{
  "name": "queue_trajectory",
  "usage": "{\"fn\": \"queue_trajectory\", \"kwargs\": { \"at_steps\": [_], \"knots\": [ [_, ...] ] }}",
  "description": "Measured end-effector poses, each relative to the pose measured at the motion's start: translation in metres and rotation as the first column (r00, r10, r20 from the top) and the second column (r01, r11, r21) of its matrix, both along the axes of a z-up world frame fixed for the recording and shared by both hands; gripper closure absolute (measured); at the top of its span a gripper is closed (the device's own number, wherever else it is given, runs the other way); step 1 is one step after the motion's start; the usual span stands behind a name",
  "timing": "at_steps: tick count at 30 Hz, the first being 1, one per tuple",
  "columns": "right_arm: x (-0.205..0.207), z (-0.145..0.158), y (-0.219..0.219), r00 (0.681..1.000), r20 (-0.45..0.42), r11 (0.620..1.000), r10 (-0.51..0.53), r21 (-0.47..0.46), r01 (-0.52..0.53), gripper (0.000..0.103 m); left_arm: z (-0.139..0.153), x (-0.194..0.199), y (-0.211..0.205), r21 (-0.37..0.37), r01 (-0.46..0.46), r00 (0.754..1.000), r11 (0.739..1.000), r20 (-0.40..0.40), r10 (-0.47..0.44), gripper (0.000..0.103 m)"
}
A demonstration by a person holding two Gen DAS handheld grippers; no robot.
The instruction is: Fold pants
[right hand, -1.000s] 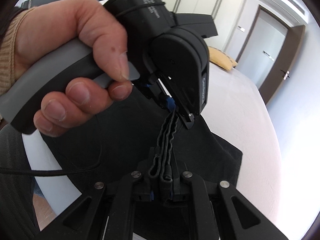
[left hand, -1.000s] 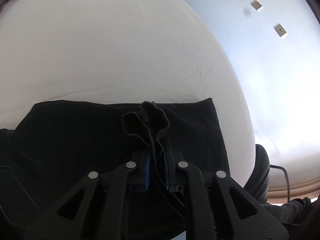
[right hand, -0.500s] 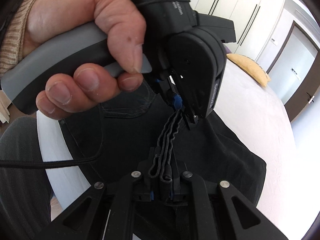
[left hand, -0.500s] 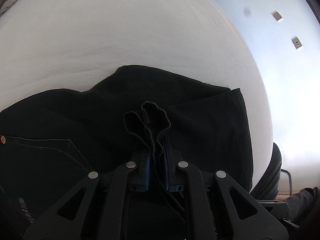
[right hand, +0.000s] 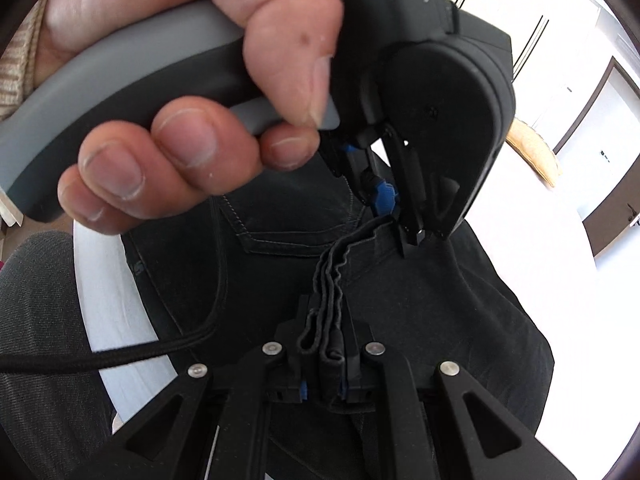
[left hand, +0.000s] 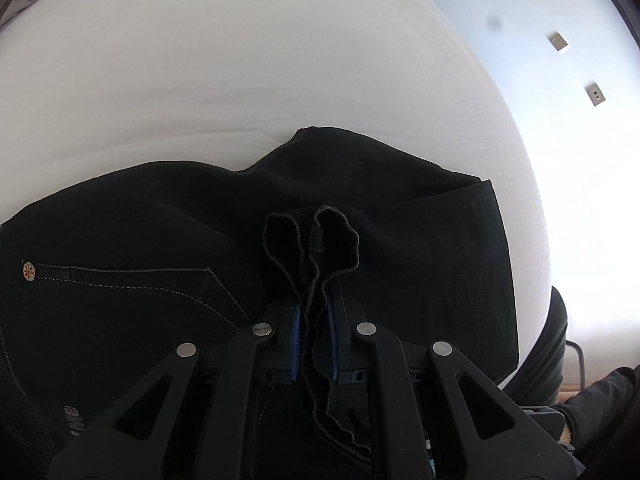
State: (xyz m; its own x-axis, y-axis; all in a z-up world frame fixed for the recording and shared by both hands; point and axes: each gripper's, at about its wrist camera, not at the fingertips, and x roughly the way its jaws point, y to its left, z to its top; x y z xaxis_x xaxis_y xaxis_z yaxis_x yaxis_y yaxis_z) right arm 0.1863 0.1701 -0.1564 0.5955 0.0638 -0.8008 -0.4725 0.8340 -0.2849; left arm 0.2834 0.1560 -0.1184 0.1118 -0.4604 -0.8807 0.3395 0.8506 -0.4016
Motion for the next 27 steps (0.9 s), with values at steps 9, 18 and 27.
{"fn": "queue_trajectory", "kwargs": {
  "at_steps": [9,18,27],
  "knots": [
    [0.021,-0.012,-0.043,0.993,-0.12,0.988,-0.015,0.149,0.033,0.061,-0.021,-0.011,0.008,-0.062,-0.044,0.999,0.997,-0.015,0.043,0.085],
    [0.012,0.026,-0.209,0.933,-0.361,0.68,0.004,0.685,0.262,0.041,0.013,-0.013,0.024,0.165,-0.161,0.982,0.973,0.129,0.141,0.081],
    [0.044,-0.022,-0.39,0.865,-0.499,0.271,-0.057,0.826,0.494,0.04,0.017,-0.077,-0.066,0.14,-0.108,0.97,0.984,0.23,0.074,0.081]
  ]
}}
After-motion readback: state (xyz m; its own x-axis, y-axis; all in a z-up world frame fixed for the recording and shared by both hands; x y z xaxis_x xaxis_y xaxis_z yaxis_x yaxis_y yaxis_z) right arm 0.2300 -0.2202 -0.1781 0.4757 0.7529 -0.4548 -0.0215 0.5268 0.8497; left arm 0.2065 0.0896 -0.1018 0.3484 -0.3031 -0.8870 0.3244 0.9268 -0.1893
